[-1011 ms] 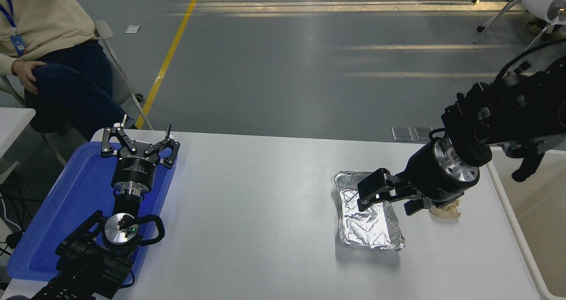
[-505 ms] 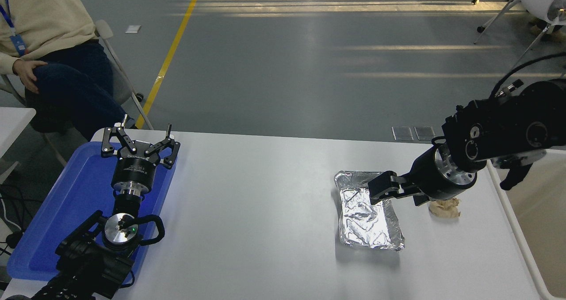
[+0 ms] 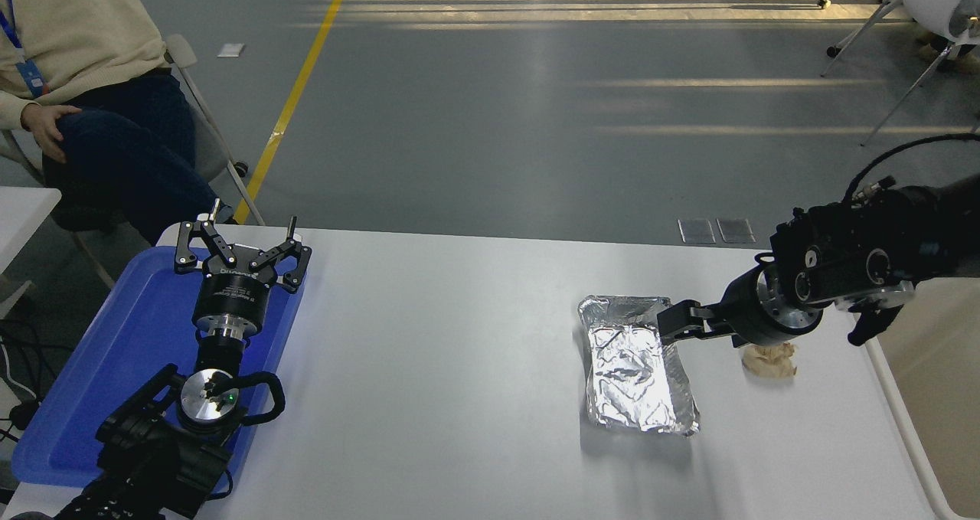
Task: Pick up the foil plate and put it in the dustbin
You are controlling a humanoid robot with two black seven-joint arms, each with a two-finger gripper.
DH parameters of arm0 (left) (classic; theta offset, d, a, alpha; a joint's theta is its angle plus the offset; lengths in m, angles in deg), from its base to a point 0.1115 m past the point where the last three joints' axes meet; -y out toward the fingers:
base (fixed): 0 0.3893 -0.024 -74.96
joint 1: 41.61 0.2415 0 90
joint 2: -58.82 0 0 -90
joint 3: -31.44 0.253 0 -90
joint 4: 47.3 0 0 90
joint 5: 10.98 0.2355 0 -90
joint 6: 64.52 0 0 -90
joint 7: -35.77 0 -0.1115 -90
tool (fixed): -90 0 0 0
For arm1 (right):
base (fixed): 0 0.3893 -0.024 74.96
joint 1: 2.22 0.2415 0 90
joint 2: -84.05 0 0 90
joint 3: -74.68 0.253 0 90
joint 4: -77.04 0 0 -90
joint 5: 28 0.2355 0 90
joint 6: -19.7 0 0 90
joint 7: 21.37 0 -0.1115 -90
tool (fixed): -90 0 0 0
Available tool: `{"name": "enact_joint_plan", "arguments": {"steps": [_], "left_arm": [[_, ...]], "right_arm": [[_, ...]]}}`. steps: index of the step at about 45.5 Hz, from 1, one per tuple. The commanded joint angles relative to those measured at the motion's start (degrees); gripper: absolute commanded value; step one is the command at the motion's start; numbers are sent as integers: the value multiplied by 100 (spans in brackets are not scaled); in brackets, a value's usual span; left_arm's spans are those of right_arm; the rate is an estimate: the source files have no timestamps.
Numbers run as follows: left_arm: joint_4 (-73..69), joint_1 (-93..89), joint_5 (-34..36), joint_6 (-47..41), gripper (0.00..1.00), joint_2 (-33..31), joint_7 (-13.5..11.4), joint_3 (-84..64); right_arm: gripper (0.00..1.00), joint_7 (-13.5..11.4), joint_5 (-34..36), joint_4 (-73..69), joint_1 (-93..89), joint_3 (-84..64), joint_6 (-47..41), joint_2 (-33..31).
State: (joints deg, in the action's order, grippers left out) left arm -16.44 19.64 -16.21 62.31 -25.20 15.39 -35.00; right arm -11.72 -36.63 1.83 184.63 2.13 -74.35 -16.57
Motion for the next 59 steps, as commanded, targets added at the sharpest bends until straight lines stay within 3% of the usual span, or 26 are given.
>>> {"name": "enact_joint_plan", "arguments": {"steps": [1,29,40,46,49,54,57,59], "left_arm": [[-1,0,-5,0,100,0,0,0],[-1,0,4,0,100,0,0,0],[8,0,4,0,100,0,0,0],[8,0,4,0,100,0,0,0],[-1,0,4,0,100,0,0,0],[-1,0,4,0,100,0,0,0],[8,0,4,0,100,0,0,0],[8,0,4,0,100,0,0,0]], "right_arm": [[100,2,11,937,-1000,22,467,192],[99,-7,90,2431,-2539,268,502,552],[92,-16,99,2625,-2750,418,502,552],[73,-16,108,2617,-2777,541,502,552],[51,-16,108,2617,-2785,550,502,561],[26,-16,108,2608,-2794,550,493,561],[17,-16,108,2608,-2785,559,493,561],[0,-7,108,2599,-2785,559,502,570]]}}
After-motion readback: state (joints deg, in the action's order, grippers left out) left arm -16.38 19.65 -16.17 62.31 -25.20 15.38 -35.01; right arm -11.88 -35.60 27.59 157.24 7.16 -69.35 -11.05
